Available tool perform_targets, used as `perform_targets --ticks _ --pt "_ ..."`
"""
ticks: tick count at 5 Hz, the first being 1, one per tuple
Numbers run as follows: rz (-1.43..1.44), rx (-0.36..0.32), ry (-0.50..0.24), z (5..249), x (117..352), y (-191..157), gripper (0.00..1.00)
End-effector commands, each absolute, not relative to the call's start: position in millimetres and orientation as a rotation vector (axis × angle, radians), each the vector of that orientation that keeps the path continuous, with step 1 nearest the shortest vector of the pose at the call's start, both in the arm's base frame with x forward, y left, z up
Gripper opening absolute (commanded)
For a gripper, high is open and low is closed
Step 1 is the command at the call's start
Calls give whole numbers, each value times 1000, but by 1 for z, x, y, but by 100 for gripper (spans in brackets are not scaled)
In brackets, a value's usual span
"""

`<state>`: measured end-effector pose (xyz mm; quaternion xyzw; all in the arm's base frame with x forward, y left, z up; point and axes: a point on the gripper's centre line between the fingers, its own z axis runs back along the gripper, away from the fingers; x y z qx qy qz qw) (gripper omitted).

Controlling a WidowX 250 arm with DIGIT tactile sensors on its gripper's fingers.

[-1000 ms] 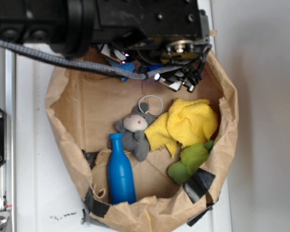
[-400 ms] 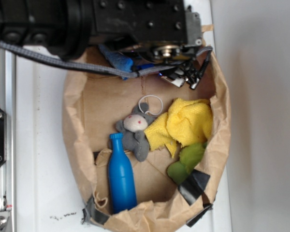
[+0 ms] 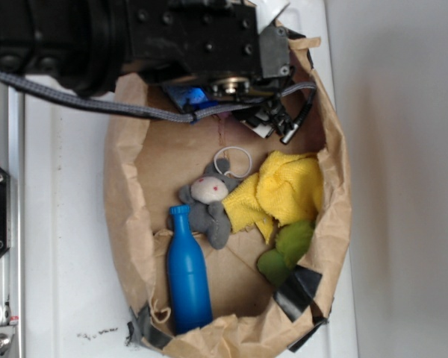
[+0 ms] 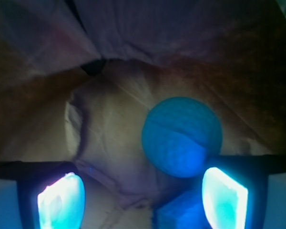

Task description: Grab the blue ball.

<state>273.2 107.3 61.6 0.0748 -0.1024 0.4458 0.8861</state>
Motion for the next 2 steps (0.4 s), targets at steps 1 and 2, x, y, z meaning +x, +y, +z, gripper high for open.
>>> perform_targets --ticks 1,2 --pt "906 214 -318 80 266 125 100" --pt "889 250 -299 82 263 130 100"
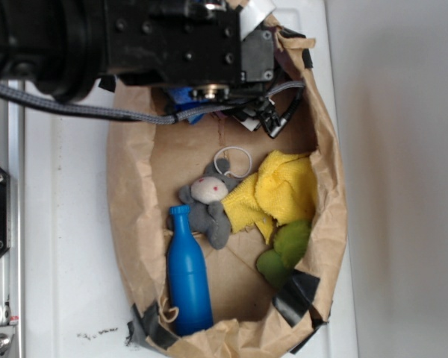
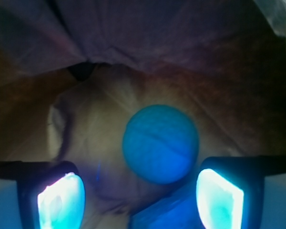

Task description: Grab the blue ball.

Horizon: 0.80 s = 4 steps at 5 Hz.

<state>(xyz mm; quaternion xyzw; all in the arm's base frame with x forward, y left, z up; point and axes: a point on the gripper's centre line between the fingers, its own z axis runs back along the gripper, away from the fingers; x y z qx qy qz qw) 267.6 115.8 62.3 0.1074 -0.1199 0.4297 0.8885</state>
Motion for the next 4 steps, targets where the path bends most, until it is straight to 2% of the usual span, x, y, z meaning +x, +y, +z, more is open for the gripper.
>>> perform_targets --ticks 1,2,4 --pt "875 237 -231 81 256 139 100" --pt "860 206 -180 74 257 142 100" --pt "860 206 -180 74 257 142 100"
